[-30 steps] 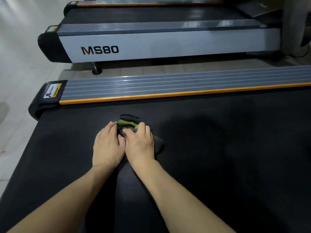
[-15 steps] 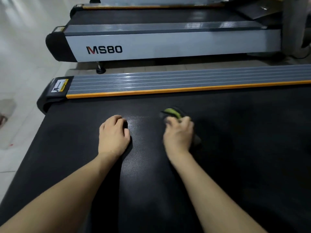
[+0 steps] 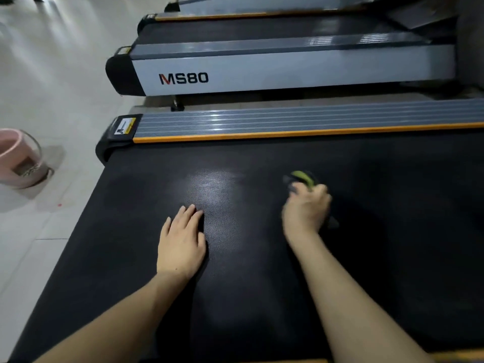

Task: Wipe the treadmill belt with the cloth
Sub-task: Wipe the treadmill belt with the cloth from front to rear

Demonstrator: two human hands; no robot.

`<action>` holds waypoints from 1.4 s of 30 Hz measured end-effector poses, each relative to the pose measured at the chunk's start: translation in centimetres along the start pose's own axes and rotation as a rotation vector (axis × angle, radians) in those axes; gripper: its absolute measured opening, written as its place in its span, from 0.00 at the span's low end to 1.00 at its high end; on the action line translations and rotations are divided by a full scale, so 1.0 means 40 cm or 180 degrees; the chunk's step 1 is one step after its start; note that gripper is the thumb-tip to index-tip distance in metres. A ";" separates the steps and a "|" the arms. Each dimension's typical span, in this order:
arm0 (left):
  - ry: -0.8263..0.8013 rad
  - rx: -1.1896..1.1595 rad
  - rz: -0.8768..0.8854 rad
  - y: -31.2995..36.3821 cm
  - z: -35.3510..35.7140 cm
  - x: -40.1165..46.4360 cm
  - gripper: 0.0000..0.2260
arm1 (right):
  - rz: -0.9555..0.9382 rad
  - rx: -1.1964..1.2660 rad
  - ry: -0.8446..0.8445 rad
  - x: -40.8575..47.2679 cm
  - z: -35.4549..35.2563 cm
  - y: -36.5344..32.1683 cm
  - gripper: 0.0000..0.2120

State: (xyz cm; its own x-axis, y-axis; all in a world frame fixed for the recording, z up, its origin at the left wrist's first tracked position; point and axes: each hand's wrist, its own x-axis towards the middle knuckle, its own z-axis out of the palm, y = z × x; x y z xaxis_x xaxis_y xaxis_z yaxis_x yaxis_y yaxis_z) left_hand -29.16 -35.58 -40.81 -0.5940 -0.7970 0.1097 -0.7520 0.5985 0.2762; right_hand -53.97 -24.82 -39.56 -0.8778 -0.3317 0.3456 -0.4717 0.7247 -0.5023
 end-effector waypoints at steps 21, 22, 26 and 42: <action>0.0245 -0.0065 -0.0110 0.007 0.006 0.010 0.22 | -0.1366 0.0398 -0.0477 -0.172 0.084 -0.205 0.05; 0.0240 -0.0018 -0.0103 0.006 0.007 0.010 0.21 | -0.1592 0.0419 -0.0678 -0.198 0.080 -0.232 0.06; 0.0288 -0.0015 -0.0082 0.007 0.008 0.010 0.21 | -0.1968 0.0334 -0.0693 -0.107 0.027 -0.084 0.11; 0.0371 0.0042 -0.0135 0.013 0.003 0.007 0.23 | -0.2435 0.0723 -0.0969 -0.164 0.011 -0.087 0.12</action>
State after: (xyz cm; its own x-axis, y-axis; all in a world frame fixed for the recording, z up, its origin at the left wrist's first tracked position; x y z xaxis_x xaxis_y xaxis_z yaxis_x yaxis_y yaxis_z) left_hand -29.75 -35.50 -40.76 -0.5249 -0.8252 0.2088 -0.7798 0.5645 0.2705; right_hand -46.61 -25.44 -40.41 -0.2798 -0.8519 0.4427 -0.9206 0.1071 -0.3756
